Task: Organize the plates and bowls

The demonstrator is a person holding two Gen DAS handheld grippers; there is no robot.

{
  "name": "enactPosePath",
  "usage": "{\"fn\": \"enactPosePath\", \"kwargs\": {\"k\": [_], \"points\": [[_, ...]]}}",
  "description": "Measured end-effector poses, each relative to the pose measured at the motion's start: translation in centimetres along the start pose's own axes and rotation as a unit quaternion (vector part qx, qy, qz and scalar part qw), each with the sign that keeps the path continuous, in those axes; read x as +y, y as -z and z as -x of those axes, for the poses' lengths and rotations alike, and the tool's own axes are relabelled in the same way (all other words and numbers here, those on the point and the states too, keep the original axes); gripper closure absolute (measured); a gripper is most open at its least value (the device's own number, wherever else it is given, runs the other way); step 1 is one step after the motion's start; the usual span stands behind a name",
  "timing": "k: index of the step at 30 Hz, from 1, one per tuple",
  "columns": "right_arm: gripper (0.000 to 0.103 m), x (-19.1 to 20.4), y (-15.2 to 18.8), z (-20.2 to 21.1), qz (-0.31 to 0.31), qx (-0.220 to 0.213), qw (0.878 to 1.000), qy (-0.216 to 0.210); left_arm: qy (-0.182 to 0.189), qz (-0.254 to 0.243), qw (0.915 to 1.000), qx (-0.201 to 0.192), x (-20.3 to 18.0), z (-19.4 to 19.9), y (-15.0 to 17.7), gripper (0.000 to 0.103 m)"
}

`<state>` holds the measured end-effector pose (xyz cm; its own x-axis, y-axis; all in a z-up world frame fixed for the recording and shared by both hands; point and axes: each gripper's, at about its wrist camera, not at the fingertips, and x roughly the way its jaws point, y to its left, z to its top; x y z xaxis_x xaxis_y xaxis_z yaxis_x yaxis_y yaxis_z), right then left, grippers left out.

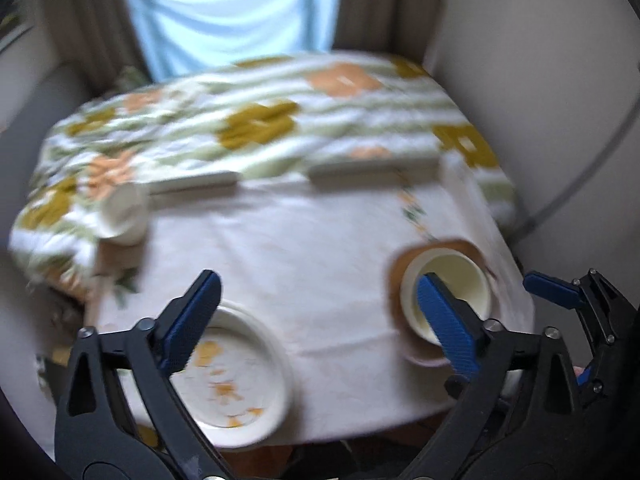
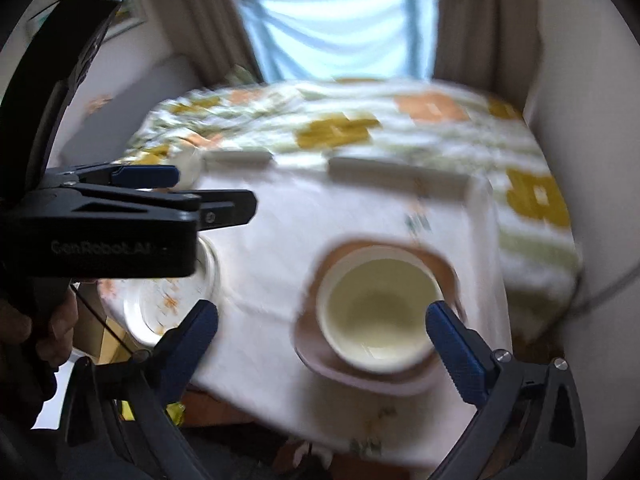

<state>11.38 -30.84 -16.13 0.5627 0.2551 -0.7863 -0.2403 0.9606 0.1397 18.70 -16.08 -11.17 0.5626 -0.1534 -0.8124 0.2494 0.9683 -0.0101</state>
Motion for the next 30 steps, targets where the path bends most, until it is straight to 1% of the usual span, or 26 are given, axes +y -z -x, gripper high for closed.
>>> {"fn": "enactPosePath", "kwargs": {"k": [1, 3, 5, 7, 9, 12, 16, 18, 21, 22, 23, 24, 25, 26, 27, 28, 30], "points": [[0.0, 0.7, -0.8, -0.5, 0.016, 0.002, 1.0, -0.01, -0.014, 0.017, 0.9997, -0.011, 1.5, 0.7, 0.1, 0.002], [0.0, 2.2, -2.2, -1.5, 0.044, 0.004, 0.999, -0.026, -0.035, 0.047, 0.9981, -0.018, 4.2, 1.3, 0.1, 0.002], [0.0, 3.6, -3.8, -2.4, 0.066, 0.004, 0.997, -0.034, -0.054, 0.083, 0.9949, -0.022, 7.4, 1.8, 0.3, 0.002], [0.0, 4.8, -5.8, -3.5, 0.084, 0.002, 0.995, -0.046, -0.068, 0.122, 0.9898, -0.029, 10.7, 2.2, 0.5, 0.002], [0.0, 6.2, -8.3, -4.9, 0.101, 0.008, 0.993, -0.067, -0.074, 0.159, 0.9841, -0.03, 13.7, 2.1, 0.7, 0.002], [0.0, 7.9, -11.6, -7.9, 0.114, 0.027, 0.989, -0.095, -0.072, 0.224, 0.9719, -0.014, 18.6, 1.0, 1.2, 0.002], [0.0, 10.4, -15.4, -12.2, 0.141, 0.042, 0.984, -0.103, -0.059, 0.303, 0.9513, -0.003, 24.5, -1.1, 2.3, 0.002], [0.0, 11.3, -16.9, -14.2, 0.145, 0.046, 0.982, -0.11, -0.055, 0.327, 0.9435, -0.003, 26.8, -2.2, 2.5, 0.002], [0.0, 12.5, -19.6, -18.5, 0.132, 0.07, 0.982, -0.117, -0.047, 0.359, 0.9323, 0.001, 30.0, -4.9, 2.3, 0.002], [0.0, 13.0, -20.3, -19.9, 0.129, 0.078, 0.982, -0.118, -0.04, 0.372, 0.9275, 0.003, 31.1, -6.2, 2.3, 0.004], [0.0, 13.6, -21.1, -22.0, 0.125, 0.088, 0.981, -0.119, -0.034, 0.382, 0.9237, 0.004, 31.9, -7.3, 2.1, 0.012], [0.0, 14.2, -21.6, -23.4, 0.123, 0.096, 0.981, -0.119, -0.028, 0.392, 0.9194, 0.007, 32.9, -8.8, 2.1, 0.017], [0.0, 14.6, -22.1, -24.7, 0.122, 0.102, 0.98, -0.121, -0.025, 0.399, 0.9167, 0.013, 33.4, -10.0, 1.9, 0.028], [0.003, 15.2, -22.5, -26.2, 0.12, 0.11, 0.979, -0.126, -0.02, 0.405, 0.9141, 0.02, 33.8, -11.1, 1.8, 0.039], [0.01, 15.8, -22.8, -27.8, 0.119, 0.121, 0.977, -0.132, -0.014, 0.41, 0.9117, 0.027, 34.3, -12.5, 1.7, 0.043], [0.015, 16.4, -22.9, -29.6, 0.117, 0.133, 0.975, -0.137, -0.01, 0.414, 0.9097, 0.034, 34.8, -14.0, 1.5, 0.05], [0.035, 17.2, -22.8, -32.1, 0.111, 0.152, 0.972, -0.143, -0.011, 0.417, 0.9077, 0.043, 35.5, -16.1, 1.5, 0.051]]}}
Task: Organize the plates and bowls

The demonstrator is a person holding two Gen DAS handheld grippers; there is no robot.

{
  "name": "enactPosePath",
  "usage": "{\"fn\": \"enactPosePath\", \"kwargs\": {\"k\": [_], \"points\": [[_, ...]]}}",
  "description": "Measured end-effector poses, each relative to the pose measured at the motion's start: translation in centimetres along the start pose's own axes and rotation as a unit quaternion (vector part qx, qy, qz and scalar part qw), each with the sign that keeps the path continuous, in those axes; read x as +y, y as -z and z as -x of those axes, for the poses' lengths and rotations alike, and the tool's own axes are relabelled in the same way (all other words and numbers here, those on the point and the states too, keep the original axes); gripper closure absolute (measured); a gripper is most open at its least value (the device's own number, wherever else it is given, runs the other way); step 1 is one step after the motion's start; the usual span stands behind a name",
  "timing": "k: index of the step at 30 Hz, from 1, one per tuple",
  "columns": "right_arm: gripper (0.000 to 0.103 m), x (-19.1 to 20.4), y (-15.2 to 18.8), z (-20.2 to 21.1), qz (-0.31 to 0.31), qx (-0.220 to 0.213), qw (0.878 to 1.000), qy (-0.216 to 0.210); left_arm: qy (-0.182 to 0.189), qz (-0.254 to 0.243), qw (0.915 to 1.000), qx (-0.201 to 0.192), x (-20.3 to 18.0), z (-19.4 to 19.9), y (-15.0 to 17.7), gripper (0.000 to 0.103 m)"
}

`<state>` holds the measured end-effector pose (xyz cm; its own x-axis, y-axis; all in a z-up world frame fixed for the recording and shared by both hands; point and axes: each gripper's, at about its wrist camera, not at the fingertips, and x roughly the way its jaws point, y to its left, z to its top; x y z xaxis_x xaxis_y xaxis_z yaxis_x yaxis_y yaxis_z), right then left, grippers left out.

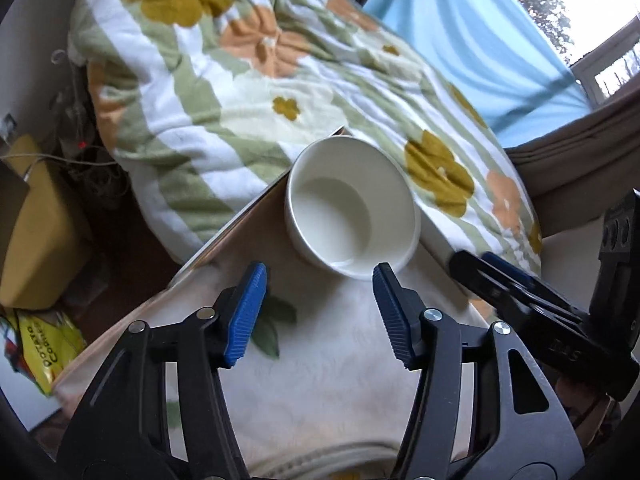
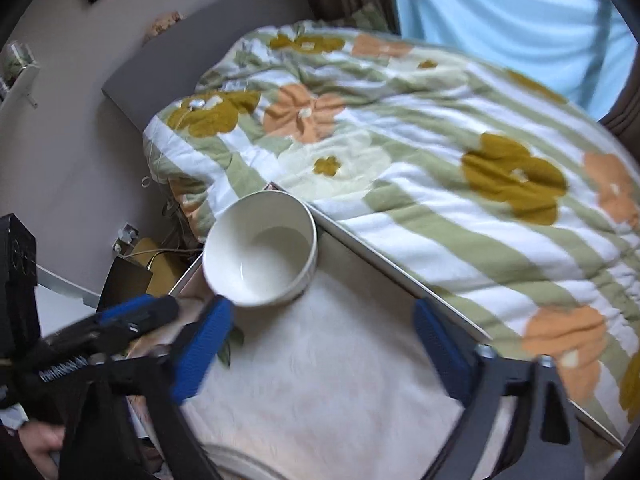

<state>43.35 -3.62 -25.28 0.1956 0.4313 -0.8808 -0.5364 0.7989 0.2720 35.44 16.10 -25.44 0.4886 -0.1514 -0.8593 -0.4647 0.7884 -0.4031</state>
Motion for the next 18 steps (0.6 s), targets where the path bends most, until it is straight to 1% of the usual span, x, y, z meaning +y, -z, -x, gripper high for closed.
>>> {"fn": "enactPosePath", "kwargs": {"k": [1, 2, 4, 6, 7, 8, 9, 10, 12, 18], "points": [[0.038, 0.0, -0.2, -1.1, -0.004, 0.006, 1.0, -0.005, -0.003, 0.001, 1.0, 0.003, 0.1, -1.0, -0.4, 0.054], [0.044, 0.0, -0.4, -2.1, -0.008, 0.01, 1.0, -0.008, -0.004, 0.003, 1.0, 0.005, 0.2, -1.7, -0.6, 0.062], [0.049, 0.1, -0.7, -3.9, -0.013, 0.019, 1.0, -0.015, -0.004, 0.007, 0.9999, 0.012, 0.4, -3.0, -1.1, 0.067], [0.058, 0.1, -1.0, -5.6, -0.018, 0.028, 0.999, -0.026, -0.006, 0.007, 0.9998, 0.016, 0.7, -4.1, -1.5, 0.072], [0.061, 0.2, -1.1, -6.2, -0.019, 0.031, 0.999, -0.03, -0.005, 0.006, 0.9998, 0.017, 0.8, -4.5, -1.6, 0.077], [0.068, 0.3, -1.2, -6.7, -0.018, 0.032, 0.999, -0.033, -0.002, 0.005, 0.9999, 0.016, 0.9, -4.7, -1.7, 0.079], [0.071, 0.3, -1.3, -7.1, -0.016, 0.032, 0.999, -0.034, -0.002, 0.003, 0.9999, 0.015, 0.9, -4.8, -1.8, 0.08], [0.072, 0.3, -1.4, -7.3, -0.016, 0.03, 0.999, -0.035, -0.005, -0.001, 0.9999, 0.014, 0.8, -5.0, -1.9, 0.08], [0.083, 0.2, -1.4, -7.6, -0.017, 0.027, 0.999, -0.04, -0.01, -0.009, 0.9998, 0.011, 0.7, -5.2, -2.0, 0.08], [0.085, 0.1, -1.5, -7.8, -0.019, 0.016, 0.999, -0.042, -0.02, -0.025, 0.9995, 0.007, 0.4, -5.4, -2.3, 0.081]]}}
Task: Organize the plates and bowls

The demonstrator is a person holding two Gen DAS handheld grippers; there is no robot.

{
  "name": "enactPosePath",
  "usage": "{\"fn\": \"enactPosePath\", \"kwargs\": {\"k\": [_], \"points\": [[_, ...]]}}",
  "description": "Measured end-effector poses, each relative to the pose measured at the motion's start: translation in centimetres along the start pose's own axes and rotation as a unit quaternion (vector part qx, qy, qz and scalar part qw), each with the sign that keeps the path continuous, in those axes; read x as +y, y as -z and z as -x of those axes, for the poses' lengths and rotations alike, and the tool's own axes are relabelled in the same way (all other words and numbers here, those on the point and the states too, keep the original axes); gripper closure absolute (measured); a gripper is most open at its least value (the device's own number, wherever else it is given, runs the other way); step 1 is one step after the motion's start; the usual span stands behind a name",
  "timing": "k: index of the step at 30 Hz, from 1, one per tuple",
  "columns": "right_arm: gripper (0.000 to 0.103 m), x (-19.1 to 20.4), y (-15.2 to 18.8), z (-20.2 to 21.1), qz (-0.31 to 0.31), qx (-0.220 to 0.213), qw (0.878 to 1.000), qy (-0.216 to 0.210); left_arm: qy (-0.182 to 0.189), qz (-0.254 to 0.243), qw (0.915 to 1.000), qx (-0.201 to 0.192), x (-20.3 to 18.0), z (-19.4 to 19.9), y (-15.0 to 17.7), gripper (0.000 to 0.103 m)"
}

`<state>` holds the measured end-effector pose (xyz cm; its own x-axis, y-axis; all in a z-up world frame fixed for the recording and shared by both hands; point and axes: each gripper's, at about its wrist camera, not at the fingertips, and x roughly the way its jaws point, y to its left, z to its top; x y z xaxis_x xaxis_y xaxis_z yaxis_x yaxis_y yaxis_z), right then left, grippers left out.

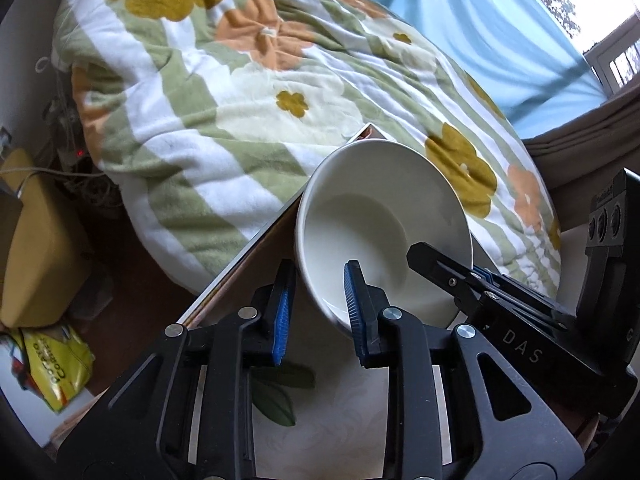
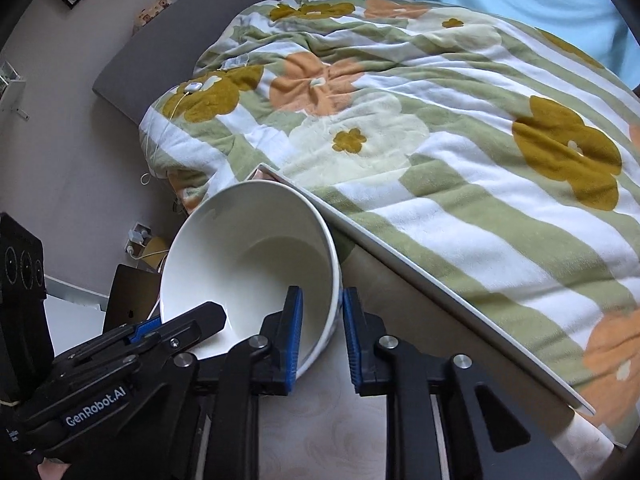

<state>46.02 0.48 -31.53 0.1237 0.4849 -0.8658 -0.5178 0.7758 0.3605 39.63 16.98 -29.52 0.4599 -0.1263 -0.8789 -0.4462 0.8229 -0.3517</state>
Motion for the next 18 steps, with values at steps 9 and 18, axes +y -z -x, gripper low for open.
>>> {"fn": "enactPosePath", "kwargs": {"k": [9, 18], "points": [[0.085, 0.0, 0.9, 2.8, -0.015, -0.034, 0.999, -0.002, -0.007, -0.047, 0.9985, -0.026, -2.4, 2.9, 0.6, 0.081], [0.085, 0.4, 5.3, 12.4, -0.038, -0.098, 0.994, 0.004, 0.003, -0.114, 0.9921, -0.054, -7.9, 10.7, 5.5, 0.081]]}}
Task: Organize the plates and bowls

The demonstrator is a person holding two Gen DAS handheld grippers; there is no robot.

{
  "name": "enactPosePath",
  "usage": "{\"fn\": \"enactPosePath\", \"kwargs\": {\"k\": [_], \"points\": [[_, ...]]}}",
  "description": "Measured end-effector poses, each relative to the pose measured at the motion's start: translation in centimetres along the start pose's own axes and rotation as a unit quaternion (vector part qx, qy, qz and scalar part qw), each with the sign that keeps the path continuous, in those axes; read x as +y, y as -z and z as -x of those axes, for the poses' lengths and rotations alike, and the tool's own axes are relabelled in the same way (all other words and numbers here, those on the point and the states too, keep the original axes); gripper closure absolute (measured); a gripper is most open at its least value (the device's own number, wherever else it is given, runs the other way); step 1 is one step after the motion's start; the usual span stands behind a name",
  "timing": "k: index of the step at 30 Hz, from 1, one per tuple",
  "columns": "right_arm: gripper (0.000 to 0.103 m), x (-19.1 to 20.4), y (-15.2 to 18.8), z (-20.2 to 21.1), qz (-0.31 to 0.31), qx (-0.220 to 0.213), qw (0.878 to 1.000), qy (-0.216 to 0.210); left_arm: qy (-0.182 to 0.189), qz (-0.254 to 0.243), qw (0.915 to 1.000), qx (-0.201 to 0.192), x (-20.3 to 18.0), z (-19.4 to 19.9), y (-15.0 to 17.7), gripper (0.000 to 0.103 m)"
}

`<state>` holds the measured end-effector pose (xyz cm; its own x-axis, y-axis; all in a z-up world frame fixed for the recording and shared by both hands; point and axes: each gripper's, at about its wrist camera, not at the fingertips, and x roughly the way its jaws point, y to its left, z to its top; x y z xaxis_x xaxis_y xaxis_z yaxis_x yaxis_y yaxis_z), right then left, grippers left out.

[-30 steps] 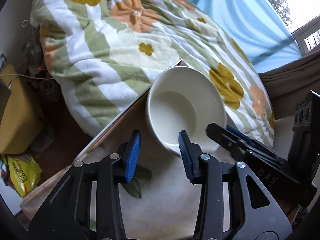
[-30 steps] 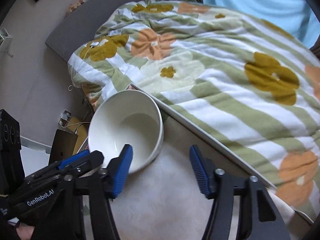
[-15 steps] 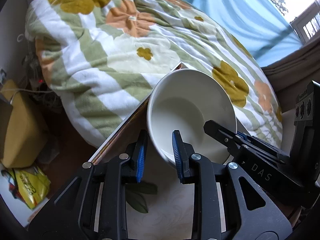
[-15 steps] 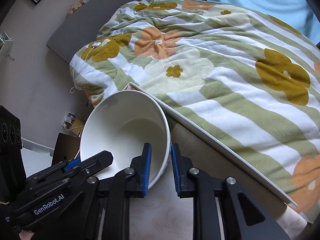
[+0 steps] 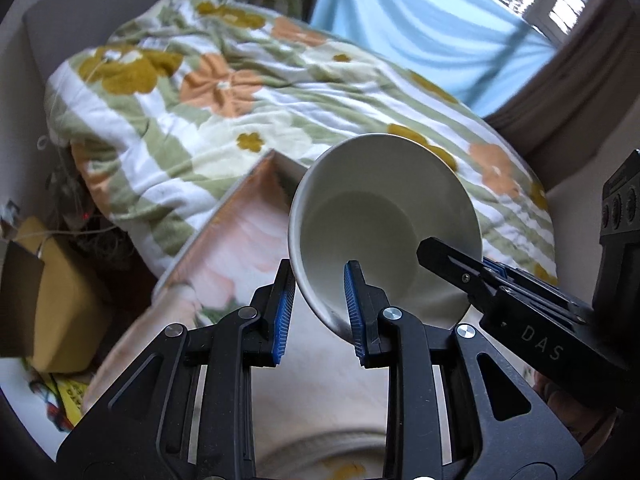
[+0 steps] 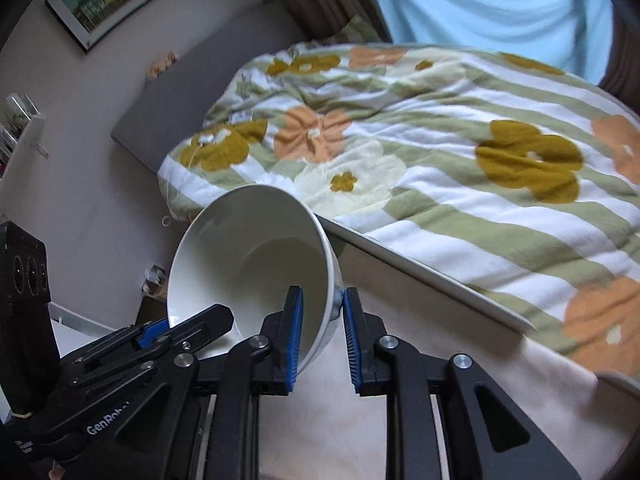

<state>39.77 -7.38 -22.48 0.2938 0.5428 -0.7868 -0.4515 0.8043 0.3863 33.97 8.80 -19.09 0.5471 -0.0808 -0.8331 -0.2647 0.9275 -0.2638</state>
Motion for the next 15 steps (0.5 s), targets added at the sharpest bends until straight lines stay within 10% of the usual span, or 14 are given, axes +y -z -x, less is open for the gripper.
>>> {"fn": "enactPosePath", "kwargs": {"k": [15], "points": [[0.085, -5.6, 14.2, 18.7, -0.074, -0.052, 0.994, 0.066, 0.067, -0.103, 0.9924, 0.01, -14.5, 8.7, 12.8, 0.081]]}}
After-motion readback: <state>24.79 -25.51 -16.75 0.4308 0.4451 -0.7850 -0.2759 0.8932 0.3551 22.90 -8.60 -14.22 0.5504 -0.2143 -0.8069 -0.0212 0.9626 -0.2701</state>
